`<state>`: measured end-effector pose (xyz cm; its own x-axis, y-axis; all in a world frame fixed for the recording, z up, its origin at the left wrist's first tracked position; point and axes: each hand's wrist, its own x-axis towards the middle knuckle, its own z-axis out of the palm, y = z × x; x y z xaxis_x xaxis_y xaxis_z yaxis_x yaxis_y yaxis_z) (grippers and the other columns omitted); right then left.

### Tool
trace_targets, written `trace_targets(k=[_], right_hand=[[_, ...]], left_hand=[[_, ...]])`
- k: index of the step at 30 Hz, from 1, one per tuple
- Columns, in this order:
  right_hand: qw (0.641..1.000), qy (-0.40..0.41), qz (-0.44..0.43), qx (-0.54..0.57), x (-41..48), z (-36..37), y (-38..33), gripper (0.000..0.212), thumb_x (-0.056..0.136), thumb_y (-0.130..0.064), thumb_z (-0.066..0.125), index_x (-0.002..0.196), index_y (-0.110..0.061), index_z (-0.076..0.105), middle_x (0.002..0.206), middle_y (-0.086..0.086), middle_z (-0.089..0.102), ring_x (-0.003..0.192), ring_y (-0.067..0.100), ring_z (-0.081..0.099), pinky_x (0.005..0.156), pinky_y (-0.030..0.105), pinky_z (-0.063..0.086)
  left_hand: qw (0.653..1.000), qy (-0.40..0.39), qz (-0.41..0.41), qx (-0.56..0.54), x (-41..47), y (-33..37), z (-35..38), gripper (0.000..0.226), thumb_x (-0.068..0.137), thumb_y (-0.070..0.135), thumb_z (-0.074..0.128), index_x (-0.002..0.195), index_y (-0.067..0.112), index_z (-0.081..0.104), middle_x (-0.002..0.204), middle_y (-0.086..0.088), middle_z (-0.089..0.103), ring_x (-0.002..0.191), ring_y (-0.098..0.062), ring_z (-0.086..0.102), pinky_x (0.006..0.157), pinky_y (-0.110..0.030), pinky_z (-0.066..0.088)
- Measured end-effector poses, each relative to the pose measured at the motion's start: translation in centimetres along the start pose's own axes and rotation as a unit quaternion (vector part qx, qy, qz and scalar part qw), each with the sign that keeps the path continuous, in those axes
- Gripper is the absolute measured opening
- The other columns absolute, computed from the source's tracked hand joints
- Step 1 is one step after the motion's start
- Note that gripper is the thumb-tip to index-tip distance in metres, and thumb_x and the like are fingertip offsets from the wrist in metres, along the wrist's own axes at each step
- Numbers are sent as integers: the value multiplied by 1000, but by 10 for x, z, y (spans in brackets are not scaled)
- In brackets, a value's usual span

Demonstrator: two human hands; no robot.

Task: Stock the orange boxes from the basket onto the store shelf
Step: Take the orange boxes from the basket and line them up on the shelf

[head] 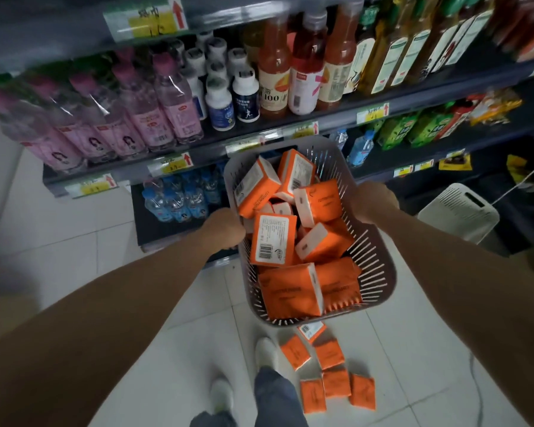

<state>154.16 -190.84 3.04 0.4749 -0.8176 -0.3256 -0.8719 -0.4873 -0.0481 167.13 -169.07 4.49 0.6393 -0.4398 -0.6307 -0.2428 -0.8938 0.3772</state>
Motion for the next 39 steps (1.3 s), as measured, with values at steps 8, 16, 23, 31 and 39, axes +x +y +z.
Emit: trace_targets(k=[8, 16, 23, 31, 39], right_hand=[[998, -5, 52, 41, 34, 9, 0, 42, 98, -34, 38, 112, -2, 61, 115, 18, 65, 107, 33, 62, 75, 35, 44], [998, 9, 44, 35, 26, 4, 2, 36, 100, -28, 37, 117, -4, 58, 120, 17, 62, 111, 34, 59, 85, 40, 48], [995, 52, -84, 26, 14, 4, -16, 30, 93, -5, 45, 122, -8, 51, 113, 17, 60, 104, 33, 59, 84, 42, 53], [984, -49, -170, 30, 28, 20, -32, 40, 93, -11, 46, 133, -19, 50, 119, 11, 62, 104, 28, 61, 84, 39, 55], [967, -164, -195, -13, 59, 25, -45, 69, 92, -43, 54, 150, -31, 18, 142, 12, 49, 106, 25, 60, 90, 34, 49]], left_hand=[[995, -18, -8, -96, 19, 14, 10, 32, 87, 7, 54, 57, 11, 47, 60, -4, 51, 57, -16, 51, 63, -28, 46], [991, -77, -7, -107, 21, 14, 8, 25, 88, 8, 56, 66, 14, 48, 63, -2, 51, 56, -12, 50, 54, -20, 45], [981, 102, 106, 126, 23, 20, 6, 21, 89, 21, 57, 103, 5, 58, 102, -11, 65, 91, -28, 64, 74, -36, 53], [977, 92, 141, 127, 60, 42, 6, 52, 90, 20, 55, 137, 13, 33, 131, -19, 47, 109, -35, 58, 87, -45, 53], [964, 68, 172, 193, 87, 57, 10, 69, 91, 21, 57, 146, 38, 19, 138, -18, 34, 101, -29, 61, 79, -34, 51]])
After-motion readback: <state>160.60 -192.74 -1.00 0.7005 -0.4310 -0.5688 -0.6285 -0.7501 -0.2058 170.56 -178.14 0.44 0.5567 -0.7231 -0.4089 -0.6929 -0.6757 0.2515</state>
